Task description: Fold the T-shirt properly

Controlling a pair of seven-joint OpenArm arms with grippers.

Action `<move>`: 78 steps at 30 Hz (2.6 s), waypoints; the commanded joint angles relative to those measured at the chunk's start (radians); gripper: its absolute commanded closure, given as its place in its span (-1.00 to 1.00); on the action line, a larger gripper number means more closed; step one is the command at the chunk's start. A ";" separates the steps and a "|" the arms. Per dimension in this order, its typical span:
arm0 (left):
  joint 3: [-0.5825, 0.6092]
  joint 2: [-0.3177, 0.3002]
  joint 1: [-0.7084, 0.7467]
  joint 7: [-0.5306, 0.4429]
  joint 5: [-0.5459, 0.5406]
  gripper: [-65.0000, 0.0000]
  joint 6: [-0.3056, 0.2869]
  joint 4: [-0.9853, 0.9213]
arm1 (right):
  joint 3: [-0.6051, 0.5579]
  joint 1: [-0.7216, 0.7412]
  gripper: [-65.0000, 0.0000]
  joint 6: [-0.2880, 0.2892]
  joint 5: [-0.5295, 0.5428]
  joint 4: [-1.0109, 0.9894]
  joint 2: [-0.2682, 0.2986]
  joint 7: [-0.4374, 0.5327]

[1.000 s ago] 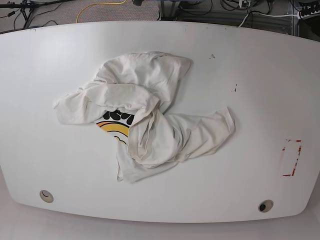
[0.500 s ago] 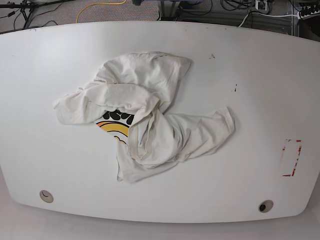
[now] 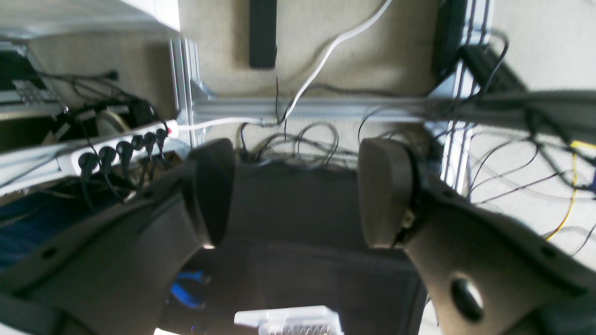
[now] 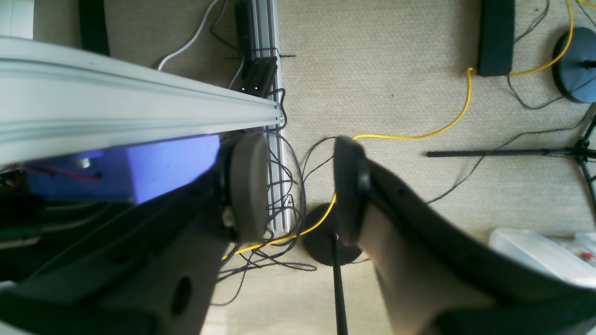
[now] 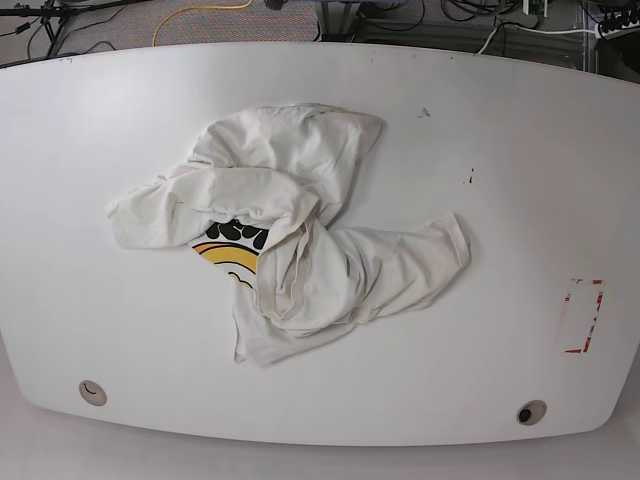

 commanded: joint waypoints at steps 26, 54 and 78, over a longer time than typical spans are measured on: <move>-0.030 -0.024 0.094 -0.013 -0.225 -0.20 0.000 0.139 | 0.003 -0.120 0.33 0.005 0.018 0.170 -0.001 0.005; -0.090 -0.025 0.103 0.025 -0.302 -0.20 -0.002 0.316 | 0.003 -0.141 0.33 0.019 0.025 0.366 -0.007 -0.003; -0.161 -0.011 -0.011 0.030 -0.312 -0.21 -0.005 0.371 | 0.004 -0.010 0.31 0.044 0.027 0.435 -0.012 0.002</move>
